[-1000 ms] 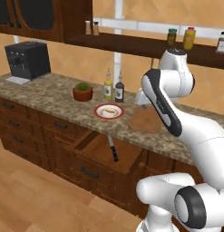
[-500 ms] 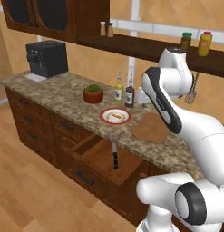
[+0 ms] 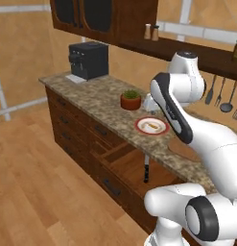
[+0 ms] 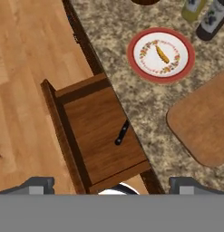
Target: Pick up the knife from the drawer and place it on the cutting board. Then place the meat from the plate to the cutting board.
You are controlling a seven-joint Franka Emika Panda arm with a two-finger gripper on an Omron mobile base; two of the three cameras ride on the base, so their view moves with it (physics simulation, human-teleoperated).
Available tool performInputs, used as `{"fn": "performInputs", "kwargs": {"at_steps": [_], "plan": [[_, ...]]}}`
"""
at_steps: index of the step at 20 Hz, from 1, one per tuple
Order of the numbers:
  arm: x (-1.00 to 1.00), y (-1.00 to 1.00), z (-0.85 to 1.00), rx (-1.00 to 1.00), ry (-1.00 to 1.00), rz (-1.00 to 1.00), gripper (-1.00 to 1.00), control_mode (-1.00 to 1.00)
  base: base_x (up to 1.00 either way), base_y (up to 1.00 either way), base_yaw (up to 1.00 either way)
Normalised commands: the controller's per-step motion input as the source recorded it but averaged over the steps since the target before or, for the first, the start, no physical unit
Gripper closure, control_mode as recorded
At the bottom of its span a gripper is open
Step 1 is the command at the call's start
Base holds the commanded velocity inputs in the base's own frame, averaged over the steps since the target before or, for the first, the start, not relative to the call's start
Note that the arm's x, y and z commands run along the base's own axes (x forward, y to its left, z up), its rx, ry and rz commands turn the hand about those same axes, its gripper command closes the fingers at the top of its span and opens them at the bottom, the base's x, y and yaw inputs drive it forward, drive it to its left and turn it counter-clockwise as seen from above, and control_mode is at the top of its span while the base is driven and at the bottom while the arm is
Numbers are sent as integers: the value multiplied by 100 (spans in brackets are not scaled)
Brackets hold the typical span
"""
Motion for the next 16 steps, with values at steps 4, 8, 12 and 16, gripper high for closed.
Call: {"fn": "performInputs", "kwargs": {"at_steps": [4, 8, 12, 16], "plan": [[0, 0, 0, 0, 0, 0, -100, 100, 92, -26, 7], [16, -5, -35, 8, 19, 1, -100, -100, 14, -3, 0], [47, 0, -99, 20, 28, 3, -100, -100, 0, 0, 0], [14, 11, -100, 8, 5, 10, -100, -100, 0, 0, 0]]}}
